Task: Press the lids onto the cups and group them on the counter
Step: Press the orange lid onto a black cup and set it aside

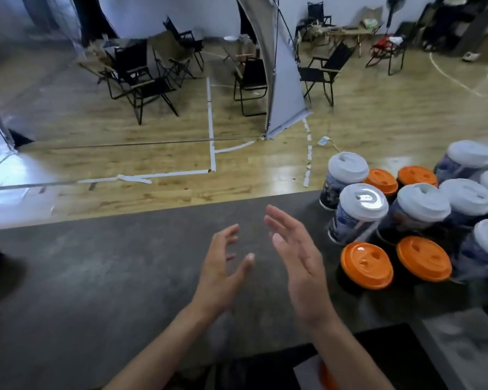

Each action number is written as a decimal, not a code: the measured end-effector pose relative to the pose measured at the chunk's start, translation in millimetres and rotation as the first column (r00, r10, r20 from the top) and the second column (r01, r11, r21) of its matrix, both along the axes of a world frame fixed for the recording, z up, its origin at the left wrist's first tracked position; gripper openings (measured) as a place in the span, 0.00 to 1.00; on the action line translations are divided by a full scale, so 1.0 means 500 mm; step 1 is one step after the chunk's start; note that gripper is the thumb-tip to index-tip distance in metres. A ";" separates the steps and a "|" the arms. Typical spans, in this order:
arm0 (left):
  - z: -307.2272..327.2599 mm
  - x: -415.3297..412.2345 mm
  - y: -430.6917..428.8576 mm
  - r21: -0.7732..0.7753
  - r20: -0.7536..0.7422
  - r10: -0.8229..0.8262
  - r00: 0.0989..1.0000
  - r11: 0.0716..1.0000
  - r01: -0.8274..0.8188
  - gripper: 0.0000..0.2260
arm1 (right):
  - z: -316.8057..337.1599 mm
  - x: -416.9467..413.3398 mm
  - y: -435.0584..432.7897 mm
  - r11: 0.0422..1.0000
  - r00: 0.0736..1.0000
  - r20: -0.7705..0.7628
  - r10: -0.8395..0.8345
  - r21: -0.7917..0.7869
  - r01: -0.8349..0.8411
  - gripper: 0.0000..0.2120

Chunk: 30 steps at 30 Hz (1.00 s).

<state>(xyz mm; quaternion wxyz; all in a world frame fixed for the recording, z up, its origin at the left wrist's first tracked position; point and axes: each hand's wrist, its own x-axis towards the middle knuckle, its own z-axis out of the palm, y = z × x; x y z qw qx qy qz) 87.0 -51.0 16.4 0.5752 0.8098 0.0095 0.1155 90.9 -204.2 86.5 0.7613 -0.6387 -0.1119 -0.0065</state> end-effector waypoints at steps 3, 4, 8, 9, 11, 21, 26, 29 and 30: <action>0.016 0.042 -0.109 0.063 0.037 -0.134 0.990 0.989 0.132 0.30 | 0.021 0.010 -0.084 0.999 0.998 0.054 -0.043 -0.019 0.044 0.20; 0.018 0.048 -0.143 0.079 0.056 -0.194 0.979 0.979 0.189 0.31 | 0.026 0.011 -0.107 0.998 0.996 0.070 -0.052 -0.024 0.054 0.20; 0.015 0.060 -0.264 0.257 0.154 -0.409 0.899 0.895 0.364 0.36 | 0.040 0.021 -0.183 0.988 0.985 0.129 -0.111 -0.090 0.123 0.20; 0.015 0.063 -0.288 0.288 0.166 -0.430 0.887 0.882 0.373 0.36 | 0.039 0.026 -0.199 0.984 0.981 0.139 -0.132 -0.099 0.146 0.20; 0.014 0.069 -0.325 0.325 0.186 -0.425 0.886 0.877 0.353 0.34 | 0.039 0.035 -0.226 0.977 0.976 0.136 -0.170 -0.109 0.185 0.20; -0.011 0.071 -0.349 0.280 0.174 -0.378 0.909 0.904 0.322 0.32 | 0.019 0.074 -0.265 0.859 0.913 0.319 -0.256 -0.359 0.366 0.20; -0.026 0.047 -0.236 0.291 0.172 -0.234 0.957 0.940 0.177 0.31 | -0.017 0.176 -0.270 0.430 0.799 0.551 -0.239 -0.678 0.596 0.28; -0.020 0.038 -0.151 0.280 0.196 -0.095 0.976 0.959 0.037 0.31 | -0.057 0.212 -0.258 0.342 0.838 0.457 -0.297 -0.769 0.540 0.34; -0.018 0.035 -0.124 0.277 0.204 -0.053 0.978 0.961 -0.005 0.32 | -0.067 0.215 -0.253 0.350 0.829 0.462 -0.315 -0.756 0.554 0.33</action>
